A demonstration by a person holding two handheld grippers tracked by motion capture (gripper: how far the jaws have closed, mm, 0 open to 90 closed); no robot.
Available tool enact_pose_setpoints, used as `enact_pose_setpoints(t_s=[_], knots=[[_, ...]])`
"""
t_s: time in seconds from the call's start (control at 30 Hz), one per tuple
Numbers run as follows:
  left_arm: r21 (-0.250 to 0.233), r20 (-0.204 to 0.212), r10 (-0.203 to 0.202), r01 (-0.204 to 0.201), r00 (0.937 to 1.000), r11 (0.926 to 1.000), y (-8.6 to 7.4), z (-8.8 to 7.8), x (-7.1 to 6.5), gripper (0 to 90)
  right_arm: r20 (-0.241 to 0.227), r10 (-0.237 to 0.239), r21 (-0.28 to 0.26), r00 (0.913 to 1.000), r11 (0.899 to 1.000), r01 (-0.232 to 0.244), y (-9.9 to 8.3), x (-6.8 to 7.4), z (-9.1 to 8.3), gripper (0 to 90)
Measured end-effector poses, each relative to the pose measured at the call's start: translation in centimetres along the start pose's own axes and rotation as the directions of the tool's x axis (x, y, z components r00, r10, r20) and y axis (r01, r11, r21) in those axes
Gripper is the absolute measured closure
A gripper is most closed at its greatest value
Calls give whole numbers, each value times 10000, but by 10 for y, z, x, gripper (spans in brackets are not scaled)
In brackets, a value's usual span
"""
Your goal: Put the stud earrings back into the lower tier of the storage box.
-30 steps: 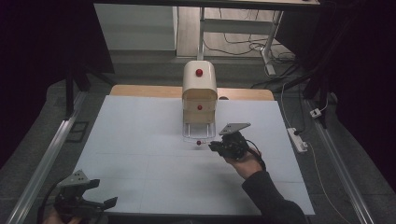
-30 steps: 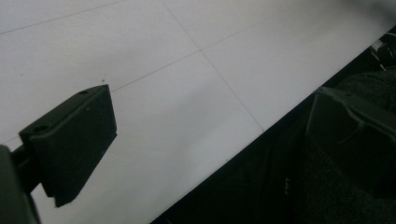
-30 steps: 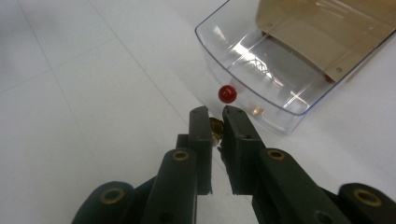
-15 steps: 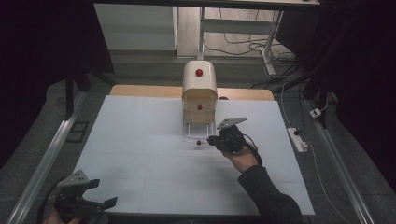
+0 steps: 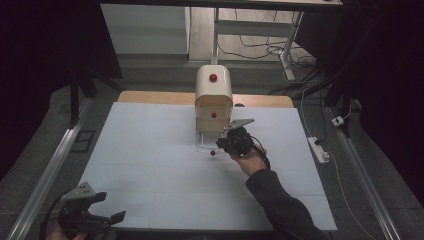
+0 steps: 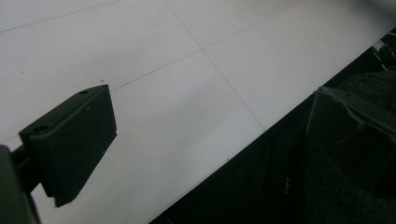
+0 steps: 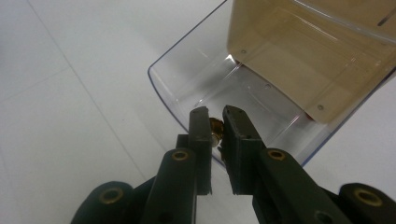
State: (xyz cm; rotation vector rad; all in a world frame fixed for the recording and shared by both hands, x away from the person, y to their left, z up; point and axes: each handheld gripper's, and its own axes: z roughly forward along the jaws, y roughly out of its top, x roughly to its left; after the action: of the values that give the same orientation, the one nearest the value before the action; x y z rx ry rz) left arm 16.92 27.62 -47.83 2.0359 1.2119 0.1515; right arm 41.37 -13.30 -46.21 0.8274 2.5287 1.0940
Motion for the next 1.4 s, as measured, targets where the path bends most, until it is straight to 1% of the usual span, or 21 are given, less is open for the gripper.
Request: enact_pose_setpoints(t_s=[0.23, 0.43, 0.73, 0.83, 1.0, 1.1, 1.33, 1.4], knots=[[22, -14, -10, 10, 10000, 10000, 0, 0, 0, 13, 192, 26, -48, 9998, 10000, -25, 3, -4, 10, 817], [52, -34, -27, 27, 10000, 10000, 1, 1, -1, 14, 299, 107, 61, 9995, 9999, -109, 2, -8, 17, 817], [75, -40, -14, 14, 10000, 10000, 2, 1, -1, 14, 425, 164, 231, 9990, 9996, -174, -3, -12, 23, 812], [86, -38, -7, 8, 10000, 10000, 2, 2, -1, 14, 464, 115, 270, 9989, 9996, -127, -3, -12, 24, 778], [78, -31, 3, -3, 10000, 10000, 2, 1, -1, 14, 505, 52, 285, 9987, 9996, -67, -4, -11, 24, 750], [43, -8, -13, 13, 10000, 10000, 2, 1, -1, 14, 448, 69, 204, 9990, 9998, -78, -3, -11, 22, 722], [10, -15, 5, -5, 10000, 10000, 0, 0, -1, 14, 309, 120, 79, 9994, 9999, -123, 0, -8, 15, 612], [1, -15, -1, 1, 10000, 10000, 0, 0, -1, 14, 206, 120, 166, 9997, 9998, -124, 1, -7, 13, 569]])
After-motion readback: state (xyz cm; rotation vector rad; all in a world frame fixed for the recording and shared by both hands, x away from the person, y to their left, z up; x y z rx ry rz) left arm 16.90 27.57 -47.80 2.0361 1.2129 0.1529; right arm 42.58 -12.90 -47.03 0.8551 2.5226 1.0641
